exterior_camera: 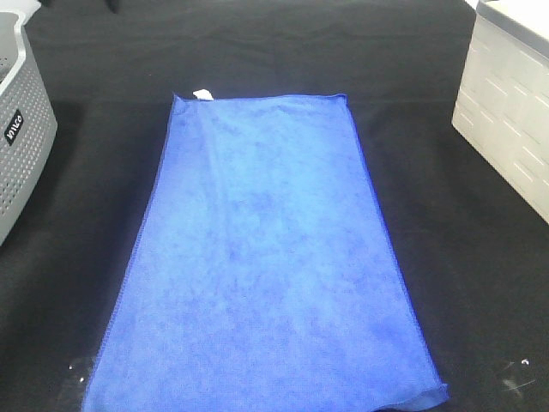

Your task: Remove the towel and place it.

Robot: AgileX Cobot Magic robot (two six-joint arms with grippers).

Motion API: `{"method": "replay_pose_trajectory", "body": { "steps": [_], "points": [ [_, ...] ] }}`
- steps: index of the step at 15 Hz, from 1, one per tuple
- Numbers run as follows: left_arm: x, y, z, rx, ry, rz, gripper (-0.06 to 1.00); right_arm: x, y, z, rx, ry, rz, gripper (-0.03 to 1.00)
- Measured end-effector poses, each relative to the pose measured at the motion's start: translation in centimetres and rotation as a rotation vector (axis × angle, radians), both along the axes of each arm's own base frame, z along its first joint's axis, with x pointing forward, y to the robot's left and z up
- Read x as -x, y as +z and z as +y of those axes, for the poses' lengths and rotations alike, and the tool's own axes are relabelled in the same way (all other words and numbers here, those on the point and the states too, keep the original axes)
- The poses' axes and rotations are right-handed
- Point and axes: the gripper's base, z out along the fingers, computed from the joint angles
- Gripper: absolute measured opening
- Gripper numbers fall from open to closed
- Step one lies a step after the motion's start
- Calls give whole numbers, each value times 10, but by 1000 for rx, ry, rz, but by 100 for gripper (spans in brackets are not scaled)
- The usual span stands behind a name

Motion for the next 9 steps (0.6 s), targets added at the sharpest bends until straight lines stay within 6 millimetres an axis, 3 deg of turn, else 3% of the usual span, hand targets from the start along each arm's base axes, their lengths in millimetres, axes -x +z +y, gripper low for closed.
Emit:
{"method": "replay_pose_trajectory", "body": {
  "steps": [1,2,4,6,9],
  "points": [
    [1,3,5,10,8,-3,78,4,4,-8,5,-23,1,80],
    [5,15,23,18,40,-22,78,11,5,-12,20,-34,14,80],
    [13,31,31,27,43,-50,78,33,8,-13,43,-39,55,80],
    [29,42,32,25,31,-38,78,72,15,-12,56,-34,100,80],
    [70,50,40,-35,35,26,78,153,30,-10,91,-6,113,80]
  ]
}}
